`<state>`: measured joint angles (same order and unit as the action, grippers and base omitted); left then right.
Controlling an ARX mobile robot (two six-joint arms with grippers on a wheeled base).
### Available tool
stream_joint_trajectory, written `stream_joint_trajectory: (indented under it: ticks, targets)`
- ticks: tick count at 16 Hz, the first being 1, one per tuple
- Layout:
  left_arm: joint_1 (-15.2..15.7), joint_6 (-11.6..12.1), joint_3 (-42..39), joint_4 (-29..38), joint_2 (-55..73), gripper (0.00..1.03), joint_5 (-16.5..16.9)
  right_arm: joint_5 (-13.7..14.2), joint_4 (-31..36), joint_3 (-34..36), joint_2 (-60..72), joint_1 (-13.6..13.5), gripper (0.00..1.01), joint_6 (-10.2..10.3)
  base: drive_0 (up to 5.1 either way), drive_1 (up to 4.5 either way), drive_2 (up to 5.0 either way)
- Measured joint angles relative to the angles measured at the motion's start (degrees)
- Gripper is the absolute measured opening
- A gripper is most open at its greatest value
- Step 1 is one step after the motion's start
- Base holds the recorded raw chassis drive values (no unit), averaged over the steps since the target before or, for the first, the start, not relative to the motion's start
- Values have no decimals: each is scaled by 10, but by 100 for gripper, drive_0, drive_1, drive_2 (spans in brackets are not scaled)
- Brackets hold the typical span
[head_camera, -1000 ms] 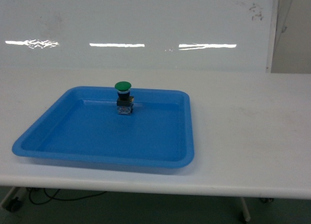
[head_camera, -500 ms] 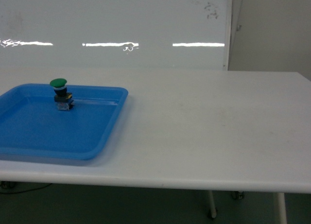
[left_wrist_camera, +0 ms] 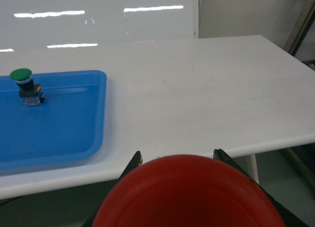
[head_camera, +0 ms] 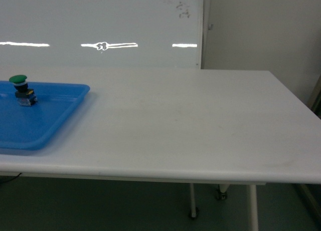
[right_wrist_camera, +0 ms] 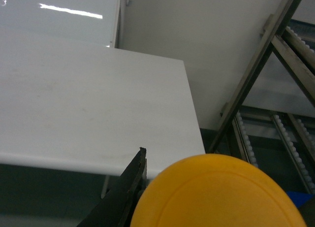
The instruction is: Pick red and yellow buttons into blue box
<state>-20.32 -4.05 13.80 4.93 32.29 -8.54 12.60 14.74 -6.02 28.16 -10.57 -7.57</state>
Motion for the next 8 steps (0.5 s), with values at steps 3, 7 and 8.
stream_joint_trajectory:
  ticks: [3, 7, 8]
  targets:
    - [0, 0, 0, 1, -1, 34, 0, 0, 1, 0, 0, 0, 34, 0, 492, -305, -178]
    - [0, 0, 0, 1, 0, 34, 0, 0, 2, 0, 0, 0, 34, 0, 493, -247, -247]
    - [0, 0, 0, 2, 0, 34, 0, 0, 2, 0, 0, 0, 34, 0, 506, -235, -235]
